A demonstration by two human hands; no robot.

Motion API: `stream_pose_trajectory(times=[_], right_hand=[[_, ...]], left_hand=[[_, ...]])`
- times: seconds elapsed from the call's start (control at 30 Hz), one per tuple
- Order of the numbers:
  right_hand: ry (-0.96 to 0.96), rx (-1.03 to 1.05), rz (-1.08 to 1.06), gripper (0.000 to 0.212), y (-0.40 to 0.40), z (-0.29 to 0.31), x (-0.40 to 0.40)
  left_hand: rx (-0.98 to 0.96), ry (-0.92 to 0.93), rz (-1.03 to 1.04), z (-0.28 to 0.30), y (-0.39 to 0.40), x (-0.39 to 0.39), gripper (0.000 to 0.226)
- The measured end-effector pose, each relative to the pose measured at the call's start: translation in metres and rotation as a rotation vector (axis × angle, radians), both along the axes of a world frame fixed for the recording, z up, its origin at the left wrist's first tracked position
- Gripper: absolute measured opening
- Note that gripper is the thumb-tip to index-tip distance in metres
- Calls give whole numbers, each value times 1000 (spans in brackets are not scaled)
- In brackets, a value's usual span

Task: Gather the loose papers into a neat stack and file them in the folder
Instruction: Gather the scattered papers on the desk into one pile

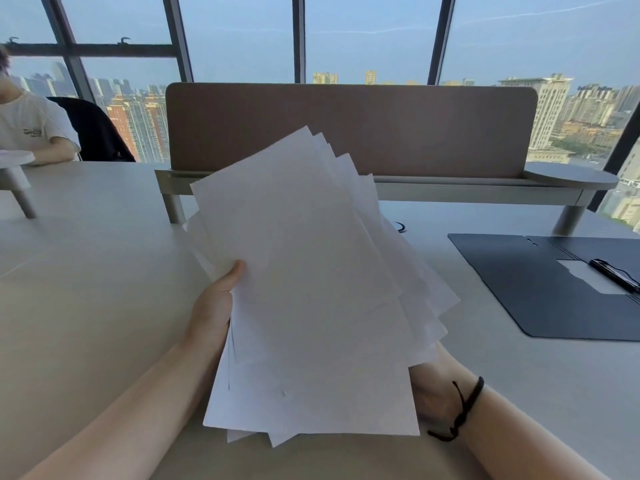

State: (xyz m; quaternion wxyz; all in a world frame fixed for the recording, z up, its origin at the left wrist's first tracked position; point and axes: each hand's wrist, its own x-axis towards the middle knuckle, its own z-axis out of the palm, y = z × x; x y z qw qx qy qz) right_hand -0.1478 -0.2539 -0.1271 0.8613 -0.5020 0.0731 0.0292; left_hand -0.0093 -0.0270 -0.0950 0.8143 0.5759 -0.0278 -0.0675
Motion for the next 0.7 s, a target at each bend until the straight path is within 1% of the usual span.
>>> stream_pose_trajectory(times=[0.03,0.07,0.1,0.13,0.17,0.2,0.23,0.3,0.37,0.4,0.43,0.47,0.5,0.53,0.6,0.67,0.7], right_hand=[[6,-37,40,17,6,3,-2],[12,-76,67,34,7,8,-3],[2,-100,99,46,4,8,-2],[-27,-142,122,46,3,15,-3],[-73,-198,142,46,0,21,-4],[-113,-207,125,52,-4,24,-4],[-135,-172,100,55,-11,26,-3],[-137,-26,27,56,-18,35,-2],[-101,117,-6,56,-27,42,0],[-62,148,-6,60,-31,47,0],[-22,157,-15,69,-36,49,0],[20,130,-30,77,-41,48,1],[50,76,-34,78,-42,48,0],[85,8,-41,73,-40,46,1],[126,-174,-64,48,-28,42,-1],[123,-345,-110,27,-16,38,-1],[114,-405,-122,22,-13,36,-2]], left_hand=[[19,13,20,-2,1,2,16],[41,27,38,-4,2,5,14],[55,39,62,-6,4,8,13],[74,30,87,-9,6,14,14],[109,-1,111,-11,7,17,20],[174,-44,127,-13,8,21,28],[255,-86,143,-14,9,23,33],[390,-162,153,-14,10,26,30],[422,-201,149,-9,10,24,25],[430,-214,155,-6,12,23,26],[427,-232,156,-3,13,21,28],[426,-237,146,2,13,18,29],[426,-237,131,4,13,15,30],[430,-229,107,5,13,11,32],[446,-157,35,6,9,2,44],[460,-95,-108,9,8,-7,43],[468,-70,-196,11,9,-11,45]])
